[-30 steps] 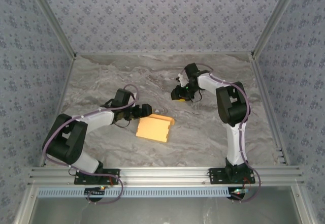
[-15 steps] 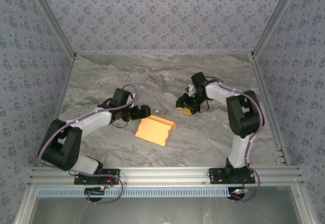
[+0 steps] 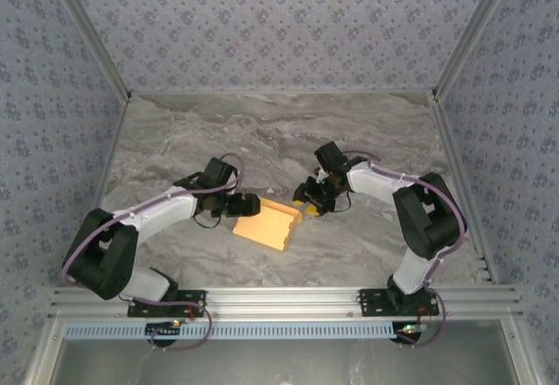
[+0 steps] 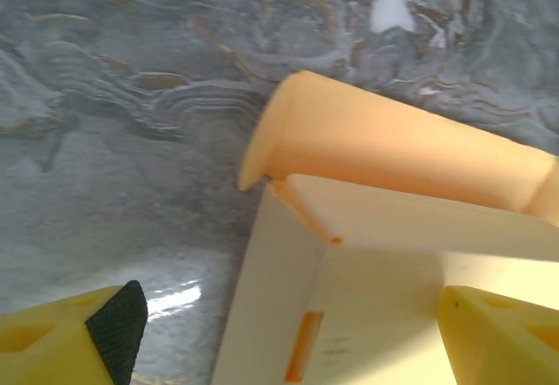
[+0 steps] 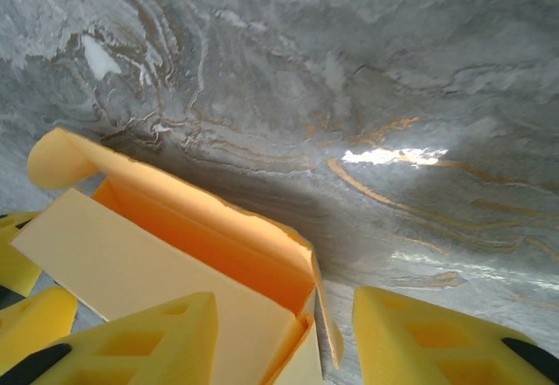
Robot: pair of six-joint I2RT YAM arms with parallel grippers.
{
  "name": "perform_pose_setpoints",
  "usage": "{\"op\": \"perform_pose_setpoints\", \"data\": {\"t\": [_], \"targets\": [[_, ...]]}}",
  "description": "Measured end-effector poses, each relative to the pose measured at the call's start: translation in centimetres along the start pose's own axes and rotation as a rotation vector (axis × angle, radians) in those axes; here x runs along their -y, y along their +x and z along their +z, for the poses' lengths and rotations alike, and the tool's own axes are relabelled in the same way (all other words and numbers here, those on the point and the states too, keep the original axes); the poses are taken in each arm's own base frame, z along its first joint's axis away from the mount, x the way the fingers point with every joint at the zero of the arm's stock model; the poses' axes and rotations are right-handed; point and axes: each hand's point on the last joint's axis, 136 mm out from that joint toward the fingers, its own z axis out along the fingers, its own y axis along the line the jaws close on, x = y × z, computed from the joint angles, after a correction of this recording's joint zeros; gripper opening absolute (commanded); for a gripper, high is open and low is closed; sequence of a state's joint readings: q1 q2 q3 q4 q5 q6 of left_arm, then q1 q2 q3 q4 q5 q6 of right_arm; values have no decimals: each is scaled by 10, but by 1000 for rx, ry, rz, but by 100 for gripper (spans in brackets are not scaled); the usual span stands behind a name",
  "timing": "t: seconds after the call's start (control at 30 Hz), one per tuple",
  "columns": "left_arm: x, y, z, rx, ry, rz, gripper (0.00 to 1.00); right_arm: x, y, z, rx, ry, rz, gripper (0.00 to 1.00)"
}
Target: Fold the paper box
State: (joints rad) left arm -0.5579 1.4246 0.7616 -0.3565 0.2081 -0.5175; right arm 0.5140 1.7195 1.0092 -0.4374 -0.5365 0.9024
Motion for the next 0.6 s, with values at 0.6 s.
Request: {"op": "perform_pose_setpoints", "data": {"t": [0.6], "targets": [[4,-6,19,15,-32,-19,88,11,15,20,-13,54,39,19]]}}
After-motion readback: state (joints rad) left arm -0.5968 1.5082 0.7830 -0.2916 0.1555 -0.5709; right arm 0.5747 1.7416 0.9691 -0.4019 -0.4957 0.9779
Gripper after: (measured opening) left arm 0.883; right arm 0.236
